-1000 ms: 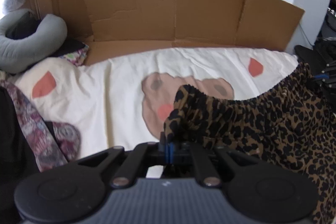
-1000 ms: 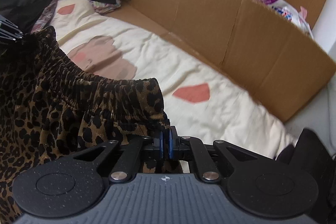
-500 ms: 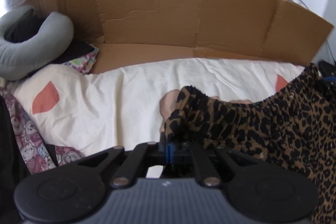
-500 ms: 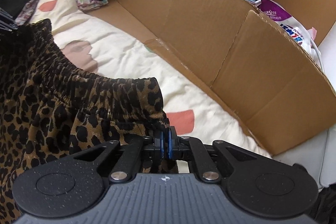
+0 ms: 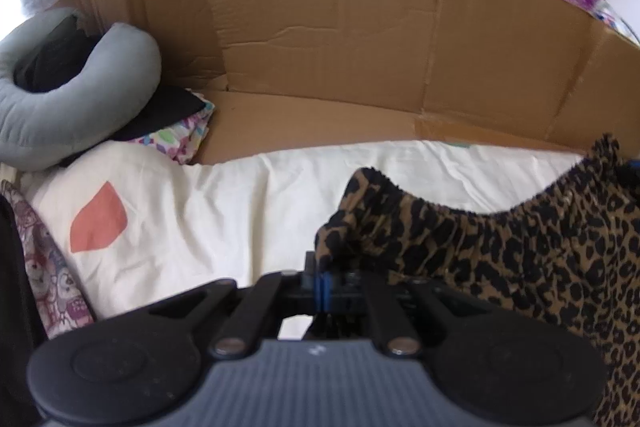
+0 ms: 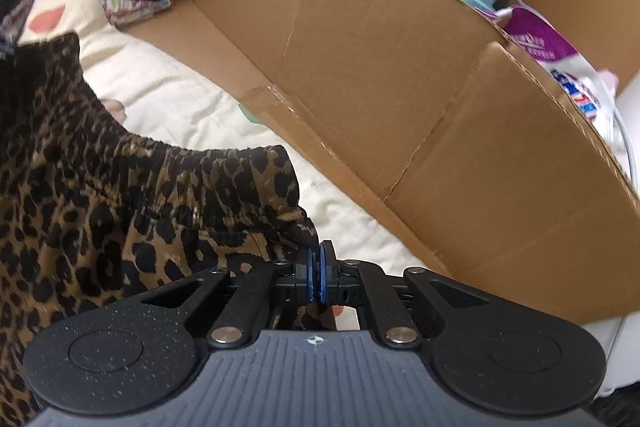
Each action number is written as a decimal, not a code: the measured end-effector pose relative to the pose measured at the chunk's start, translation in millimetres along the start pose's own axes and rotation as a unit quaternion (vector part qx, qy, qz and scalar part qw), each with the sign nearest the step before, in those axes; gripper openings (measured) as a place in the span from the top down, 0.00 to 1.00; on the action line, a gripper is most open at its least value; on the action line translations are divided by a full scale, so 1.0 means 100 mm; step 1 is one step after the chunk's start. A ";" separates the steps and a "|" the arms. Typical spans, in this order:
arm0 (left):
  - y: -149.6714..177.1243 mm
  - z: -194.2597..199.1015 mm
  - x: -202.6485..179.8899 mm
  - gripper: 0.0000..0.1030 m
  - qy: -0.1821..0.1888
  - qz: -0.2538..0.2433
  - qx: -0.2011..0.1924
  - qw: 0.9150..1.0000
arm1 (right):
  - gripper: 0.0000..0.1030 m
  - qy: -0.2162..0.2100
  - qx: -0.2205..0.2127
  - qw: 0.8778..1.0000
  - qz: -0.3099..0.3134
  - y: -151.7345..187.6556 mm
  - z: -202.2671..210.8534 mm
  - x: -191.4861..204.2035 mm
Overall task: Fold clothes
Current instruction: 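Lay the leopard garment flat on the duvet and open both tools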
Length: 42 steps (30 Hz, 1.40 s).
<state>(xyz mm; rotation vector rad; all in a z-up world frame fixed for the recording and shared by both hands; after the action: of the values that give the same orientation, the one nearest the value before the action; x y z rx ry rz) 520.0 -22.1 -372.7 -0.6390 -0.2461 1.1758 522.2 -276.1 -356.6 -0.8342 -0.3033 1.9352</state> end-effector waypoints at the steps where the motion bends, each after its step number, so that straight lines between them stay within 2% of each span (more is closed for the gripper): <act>1: 0.01 -0.05 0.01 0.97 -0.002 0.003 0.008 1.000 | 0.99 0.002 0.002 1.000 0.000 -0.01 -0.03 0.01; 3: 0.03 -0.14 0.02 0.94 -0.009 0.009 0.029 0.999 | 0.97 -0.008 0.017 1.000 -0.014 0.00 -0.12 0.00; 4: 0.05 -0.18 0.03 0.89 -0.015 0.012 0.039 0.999 | 0.93 -0.014 0.027 0.999 -0.020 0.02 -0.16 0.00; 5: 0.07 -0.18 0.04 0.85 -0.019 0.015 0.041 0.999 | 0.85 -0.019 0.035 0.999 -0.025 0.03 -0.20 0.00; 7: 0.12 -0.16 0.04 0.76 -0.022 0.017 0.037 0.999 | 0.77 -0.008 0.041 0.999 -0.021 0.09 -0.21 0.00; 8: 0.14 -0.15 0.03 0.73 -0.020 0.014 0.037 0.999 | 0.65 -0.007 0.042 0.999 -0.021 0.13 -0.21 -0.02; 9: 0.17 -0.14 0.03 0.68 -0.018 0.011 0.038 0.999 | 0.58 -0.014 0.041 0.999 -0.024 0.17 -0.20 -0.04; 15: 0.25 0.09 -0.12 0.60 -0.003 -0.003 0.026 1.000 | 0.57 -0.045 0.036 0.998 -0.036 0.47 -0.04 -0.19; 19: 0.33 0.27 -0.30 0.59 0.020 -0.020 0.025 0.999 | 0.57 -0.055 0.030 0.998 -0.032 0.68 0.15 -0.24; 23: 0.41 0.47 -0.50 0.59 0.028 -0.039 0.033 0.998 | 0.57 -0.068 0.030 0.996 -0.058 0.85 0.40 -0.38; 28: 0.51 0.77 -0.74 0.53 0.042 -0.031 0.033 0.998 | 0.56 -0.085 0.014 0.993 -0.082 1.07 0.76 -0.54; 31: 0.57 0.99 -0.94 0.49 0.048 -0.026 0.030 0.998 | 0.54 -0.118 0.022 0.989 -0.087 1.19 0.99 -0.62; 35: 0.65 1.27 -1.23 0.47 0.057 -0.021 0.028 0.998 | 0.54 -0.113 0.009 0.988 -0.105 1.34 1.32 -0.72; 37: 0.69 1.40 -1.40 0.39 0.064 -0.028 0.024 0.997 | 0.54 -0.111 -0.001 0.987 -0.118 1.41 1.46 -0.77; 42: 0.85 1.62 -1.79 0.36 0.086 -0.053 0.028 0.994 | 0.50 -0.102 -0.004 0.983 -0.154 1.61 1.73 -0.90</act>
<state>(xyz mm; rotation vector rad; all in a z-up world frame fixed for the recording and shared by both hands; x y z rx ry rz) 305.0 -110.8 -266.8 -0.6656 -0.0994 1.0163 323.5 -410.0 -276.9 -0.5565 -0.5323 1.7283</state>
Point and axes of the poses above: each gripper's, at about its wrist camera, not at the fingertips, and z roughly against the way its jaws point, x to its left, y to its underside, the point moved 1 cm from there along -z, roughly the way its jaws point, and after that the axes turned 13 degrees about y, right-handed, at the moved point
